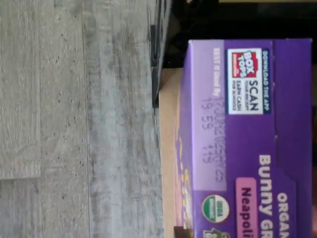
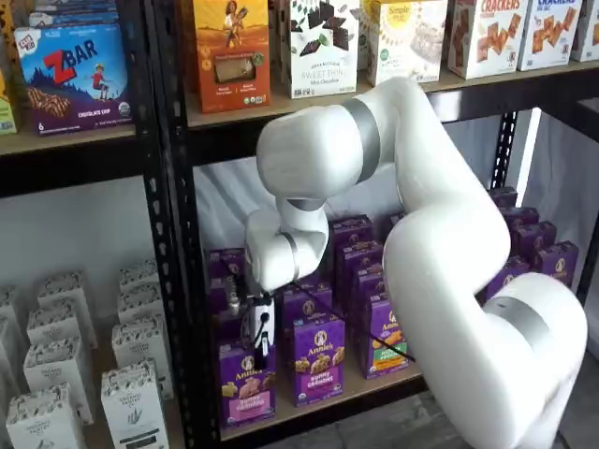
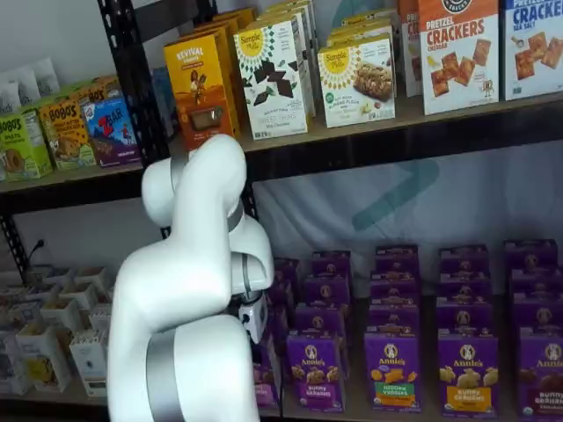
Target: Pick up the purple box with a pink patch in the middle, on the bottom shelf, the first box from the left
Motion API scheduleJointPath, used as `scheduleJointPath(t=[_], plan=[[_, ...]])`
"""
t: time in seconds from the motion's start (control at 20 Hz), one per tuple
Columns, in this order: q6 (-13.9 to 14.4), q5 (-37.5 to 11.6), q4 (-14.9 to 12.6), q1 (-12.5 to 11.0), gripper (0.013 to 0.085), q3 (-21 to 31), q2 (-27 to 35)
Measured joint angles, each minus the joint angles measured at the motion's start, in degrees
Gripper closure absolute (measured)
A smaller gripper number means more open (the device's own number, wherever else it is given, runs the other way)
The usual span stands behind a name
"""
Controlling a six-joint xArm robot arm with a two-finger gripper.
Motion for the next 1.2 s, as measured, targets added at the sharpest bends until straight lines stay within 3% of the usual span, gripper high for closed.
scheduleJointPath(t=[0.5,1.2], plan=[[0.4,-0.6,0.1,0.6,0.065,2.9,-2.0],[2.0,-2.5,-1.4,1.0,0.065,17.8,-13.3]])
